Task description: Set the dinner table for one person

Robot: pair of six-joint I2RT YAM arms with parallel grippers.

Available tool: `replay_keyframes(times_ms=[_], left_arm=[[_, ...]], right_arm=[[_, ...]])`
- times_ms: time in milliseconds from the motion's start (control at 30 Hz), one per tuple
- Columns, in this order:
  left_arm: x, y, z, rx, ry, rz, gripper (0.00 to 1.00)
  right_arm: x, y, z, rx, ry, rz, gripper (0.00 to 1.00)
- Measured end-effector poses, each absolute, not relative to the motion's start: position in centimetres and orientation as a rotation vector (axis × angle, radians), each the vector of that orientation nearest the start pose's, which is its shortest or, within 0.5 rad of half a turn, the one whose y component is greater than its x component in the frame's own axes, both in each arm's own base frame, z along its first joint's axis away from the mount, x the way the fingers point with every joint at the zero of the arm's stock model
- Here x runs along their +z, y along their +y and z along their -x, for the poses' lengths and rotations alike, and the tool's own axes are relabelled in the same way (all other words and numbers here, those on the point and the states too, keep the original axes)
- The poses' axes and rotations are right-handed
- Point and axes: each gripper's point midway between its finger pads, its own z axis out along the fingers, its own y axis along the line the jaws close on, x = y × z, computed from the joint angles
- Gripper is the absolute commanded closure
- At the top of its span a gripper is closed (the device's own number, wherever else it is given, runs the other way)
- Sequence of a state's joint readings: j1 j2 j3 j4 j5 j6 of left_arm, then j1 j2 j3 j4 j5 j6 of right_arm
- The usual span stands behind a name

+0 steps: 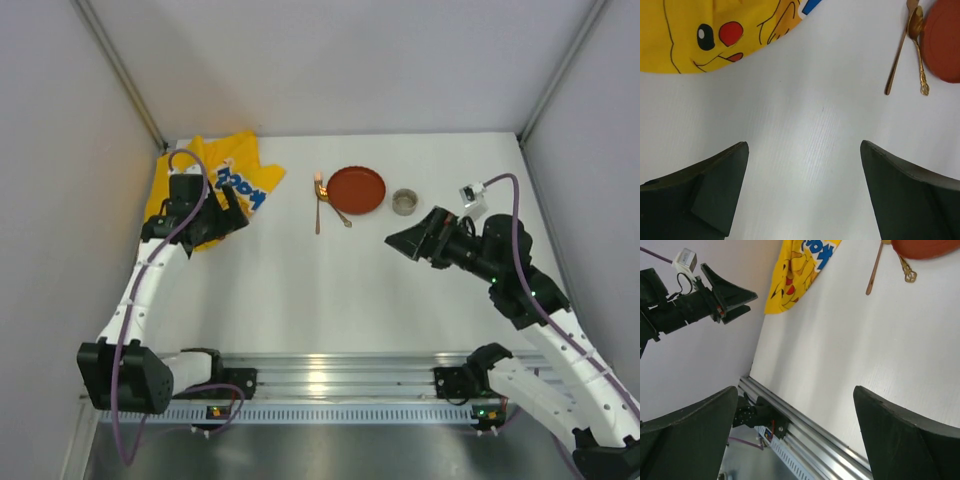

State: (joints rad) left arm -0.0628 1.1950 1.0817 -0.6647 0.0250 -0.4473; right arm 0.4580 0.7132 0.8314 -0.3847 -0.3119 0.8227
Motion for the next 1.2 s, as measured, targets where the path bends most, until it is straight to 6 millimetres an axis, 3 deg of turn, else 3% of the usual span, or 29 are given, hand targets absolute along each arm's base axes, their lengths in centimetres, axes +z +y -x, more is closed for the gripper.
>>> replay_keyframes(times_ms=[167,367,500,667,767,900,967,1033,1133,1200], left_arm=[[19.8,-3.8,-34.3,-0.241,2.309,0.512,0.02],[14.3,-4.5,-35.4,-0.167,2.486,0.613,0.02],[12.6,-5.4,-37.3,-0.101,2.544,0.601,0.02],[12.5,-6.7,-43.3,-0.08,2.531,0.566,0.02],[12.0,-7.4,-49.0,-0.081,2.495,0.552,0.02],[10.1,-8.0,-56.1,-0.057,2.447,0.548,0.02],[8.5,-7.9,-58.5,-0.041,2.433,0.553,0.02],[6.6,-7.7,-59.3,-0.024,2.447,0.566,0.02],[3.6,-6.4,-58.3,0.024,2.509,0.606,0.02],[3.6,-5.6,-58.4,0.031,2.504,0.628,0.03]], right_arm=[[28.3,19.2,-20.5,1.113,2.017,-0.087,0.0],[26.3,18.8,-19.3,1.078,2.107,-0.053,0.0],[24.9,18.2,-18.4,1.027,2.165,-0.018,0.0],[23.4,17.0,-17.9,0.931,2.213,0.002,0.0],[22.9,16.2,-18.0,0.872,2.223,-0.005,0.0],[22.3,15.5,-18.8,0.792,2.254,-0.019,0.0],[22.7,15.3,-19.5,0.753,2.26,-0.023,0.0],[23.2,15.3,-20.4,0.722,2.259,-0.027,0.0],[23.7,15.4,-21.9,0.677,2.264,-0.029,0.0],[23.6,15.5,-22.6,0.654,2.274,-0.027,0.0]])
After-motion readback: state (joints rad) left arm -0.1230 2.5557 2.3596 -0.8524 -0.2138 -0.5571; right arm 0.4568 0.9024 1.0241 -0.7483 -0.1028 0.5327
